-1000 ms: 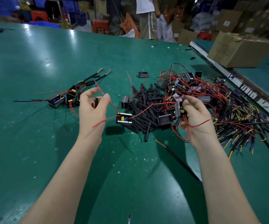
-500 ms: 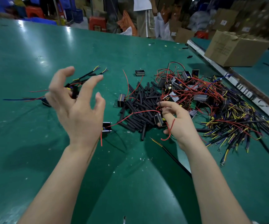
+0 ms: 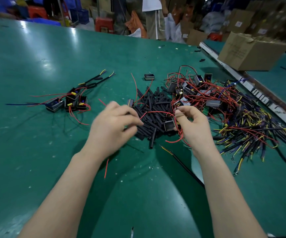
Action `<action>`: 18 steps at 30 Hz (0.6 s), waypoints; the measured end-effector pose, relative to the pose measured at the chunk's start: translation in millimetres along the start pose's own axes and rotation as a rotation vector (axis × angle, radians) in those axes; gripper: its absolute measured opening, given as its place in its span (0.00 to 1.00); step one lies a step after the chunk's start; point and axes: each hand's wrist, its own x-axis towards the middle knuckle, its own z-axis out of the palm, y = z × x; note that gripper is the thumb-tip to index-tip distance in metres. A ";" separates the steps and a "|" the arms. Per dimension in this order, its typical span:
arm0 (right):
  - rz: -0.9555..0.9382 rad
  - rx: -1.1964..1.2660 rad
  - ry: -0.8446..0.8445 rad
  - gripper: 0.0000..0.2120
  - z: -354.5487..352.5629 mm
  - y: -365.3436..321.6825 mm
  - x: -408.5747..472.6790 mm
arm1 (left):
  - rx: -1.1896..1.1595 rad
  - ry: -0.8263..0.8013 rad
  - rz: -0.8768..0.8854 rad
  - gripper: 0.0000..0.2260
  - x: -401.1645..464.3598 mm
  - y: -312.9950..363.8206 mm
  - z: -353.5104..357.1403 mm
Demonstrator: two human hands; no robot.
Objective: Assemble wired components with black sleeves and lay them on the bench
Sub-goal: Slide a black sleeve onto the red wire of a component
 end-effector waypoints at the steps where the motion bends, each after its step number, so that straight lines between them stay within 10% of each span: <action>1: -0.006 -0.007 0.005 0.06 0.3 -0.3 0.2 | -0.036 -0.092 0.002 0.08 -1.7 2.8 1.5; 7: -0.039 -0.010 -0.027 0.07 -1.2 -1.2 0.3 | -0.040 -0.295 -0.087 0.09 -5.1 -2.6 5.9; 18: -0.264 -0.195 -0.262 0.10 18.8 -15.3 -19.2 | -0.510 -0.036 -0.438 0.10 1.1 8.4 9.0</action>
